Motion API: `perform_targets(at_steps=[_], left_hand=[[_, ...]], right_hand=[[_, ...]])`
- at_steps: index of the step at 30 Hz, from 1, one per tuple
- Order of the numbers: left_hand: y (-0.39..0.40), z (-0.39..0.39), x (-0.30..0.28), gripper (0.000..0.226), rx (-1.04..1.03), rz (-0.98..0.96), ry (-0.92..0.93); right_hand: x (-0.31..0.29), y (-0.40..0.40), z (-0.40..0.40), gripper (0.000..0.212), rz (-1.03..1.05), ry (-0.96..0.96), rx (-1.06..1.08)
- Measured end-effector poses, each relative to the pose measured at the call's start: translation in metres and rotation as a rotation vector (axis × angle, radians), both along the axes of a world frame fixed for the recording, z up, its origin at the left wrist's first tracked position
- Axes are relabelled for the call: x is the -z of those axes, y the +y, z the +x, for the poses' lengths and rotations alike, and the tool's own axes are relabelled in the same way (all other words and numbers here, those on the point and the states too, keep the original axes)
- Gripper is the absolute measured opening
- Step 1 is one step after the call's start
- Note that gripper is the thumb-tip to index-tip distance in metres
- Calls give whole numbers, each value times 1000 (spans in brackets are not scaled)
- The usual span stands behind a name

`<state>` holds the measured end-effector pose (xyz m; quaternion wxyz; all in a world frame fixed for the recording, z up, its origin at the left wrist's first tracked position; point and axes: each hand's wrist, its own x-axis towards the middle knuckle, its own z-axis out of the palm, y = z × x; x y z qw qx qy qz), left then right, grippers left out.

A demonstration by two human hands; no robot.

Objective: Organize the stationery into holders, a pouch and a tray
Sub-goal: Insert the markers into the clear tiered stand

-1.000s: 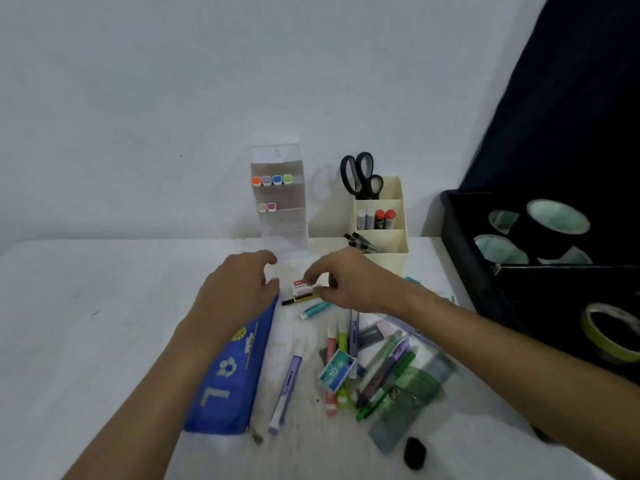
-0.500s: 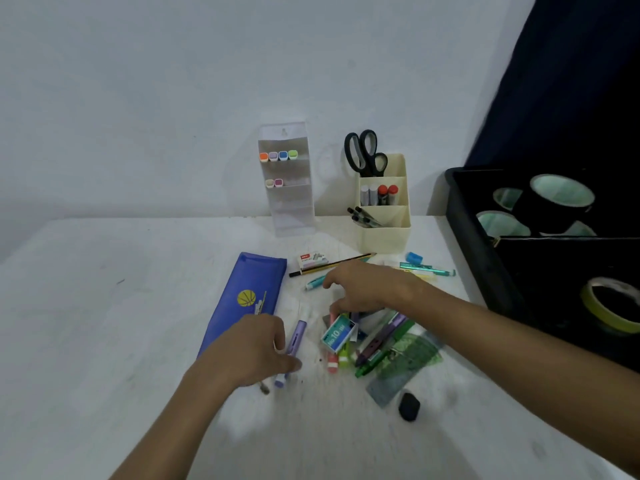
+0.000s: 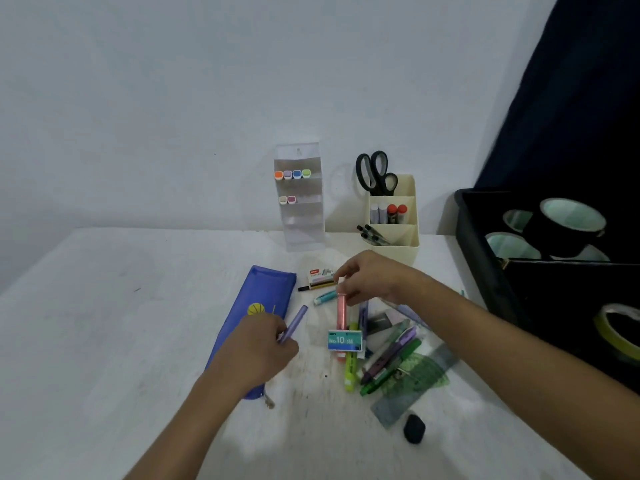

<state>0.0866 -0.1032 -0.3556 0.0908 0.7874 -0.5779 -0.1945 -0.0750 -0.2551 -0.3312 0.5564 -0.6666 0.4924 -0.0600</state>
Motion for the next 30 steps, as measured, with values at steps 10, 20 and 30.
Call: perform_targets(at_steps=[10, 20, 30], left_hand=[[-23, -3, -19, 16, -55, -440, 220], [-35, -30, -26, 25, -111, -496, 493], [-55, 6, -50, 17, -58, -613, 196]], right_hand=[[-23, -6, 2, 17, 202, -467, 563], [-28, 10, 17, 66, 218, -351, 351], [-39, 17, 9, 44, 65, -196, 153]])
